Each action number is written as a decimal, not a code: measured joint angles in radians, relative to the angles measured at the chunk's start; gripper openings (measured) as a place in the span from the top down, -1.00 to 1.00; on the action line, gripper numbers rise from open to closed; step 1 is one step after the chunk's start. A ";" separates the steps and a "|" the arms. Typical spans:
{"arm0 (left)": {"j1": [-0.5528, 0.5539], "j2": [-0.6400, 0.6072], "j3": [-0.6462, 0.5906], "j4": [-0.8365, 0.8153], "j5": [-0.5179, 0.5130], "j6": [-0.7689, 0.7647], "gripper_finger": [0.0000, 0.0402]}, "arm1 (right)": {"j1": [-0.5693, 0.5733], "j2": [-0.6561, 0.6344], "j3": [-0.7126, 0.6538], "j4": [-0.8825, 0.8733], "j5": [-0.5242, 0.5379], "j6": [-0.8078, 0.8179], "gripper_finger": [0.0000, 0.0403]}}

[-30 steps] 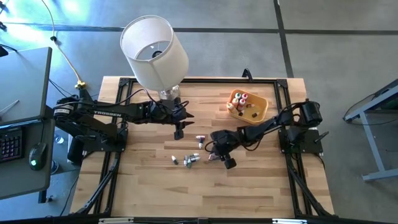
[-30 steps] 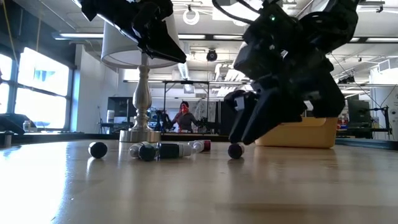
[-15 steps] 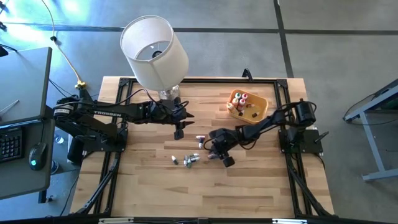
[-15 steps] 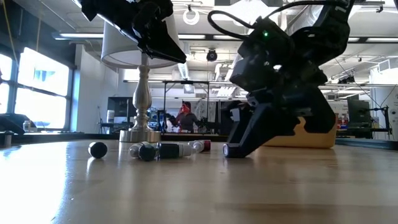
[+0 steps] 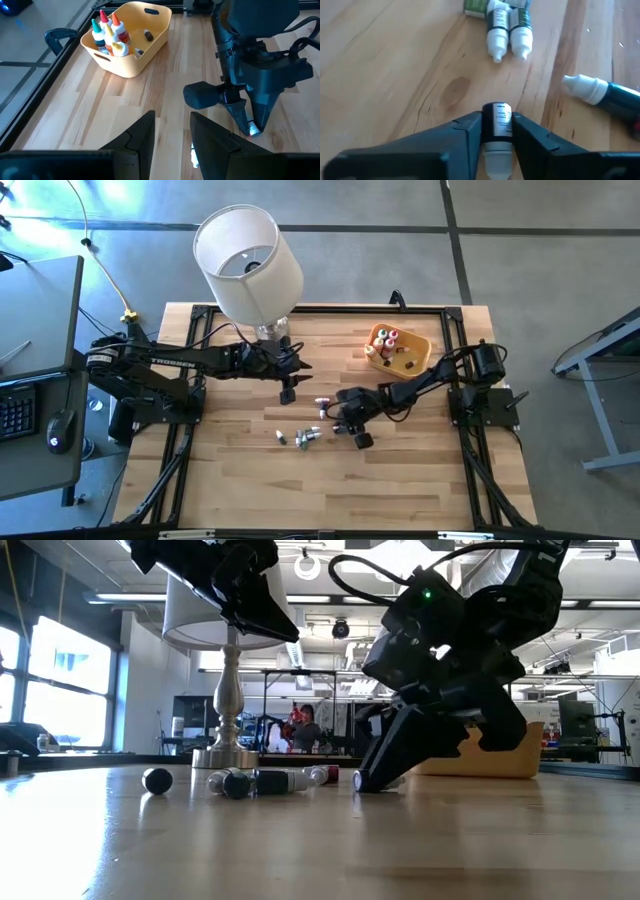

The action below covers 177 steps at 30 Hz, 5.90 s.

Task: Pick & Place food coloring
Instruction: Put the small red food coloring bottle into the yellow bin, then adjust the food coloring bottles in the yellow bin, then put the small red food coloring bottle into the yellow bin

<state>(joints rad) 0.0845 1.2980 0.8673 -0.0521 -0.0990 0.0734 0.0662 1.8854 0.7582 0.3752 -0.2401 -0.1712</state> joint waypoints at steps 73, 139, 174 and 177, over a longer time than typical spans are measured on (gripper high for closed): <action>0.000 0.042 0.000 0.058 -0.092 -0.053 0.41 | -0.368 -0.549 -0.395 -0.198 0.543 0.541 0.98; 0.000 0.423 0.000 0.208 0.220 0.080 0.11 | 0.074 -1.055 -0.237 -0.289 0.529 0.347 1.00; 0.000 0.541 -0.001 0.277 0.185 0.076 0.11 | 0.074 -1.053 -0.236 -0.288 0.570 0.348 1.00; 0.000 0.561 0.004 0.305 0.186 0.074 0.11 | 0.074 -1.053 -0.236 -0.287 0.570 0.352 1.00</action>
<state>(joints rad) 0.0849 1.8588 0.8709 0.2531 0.0875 0.1474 0.1402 0.8322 0.5224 0.0878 0.3302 0.1808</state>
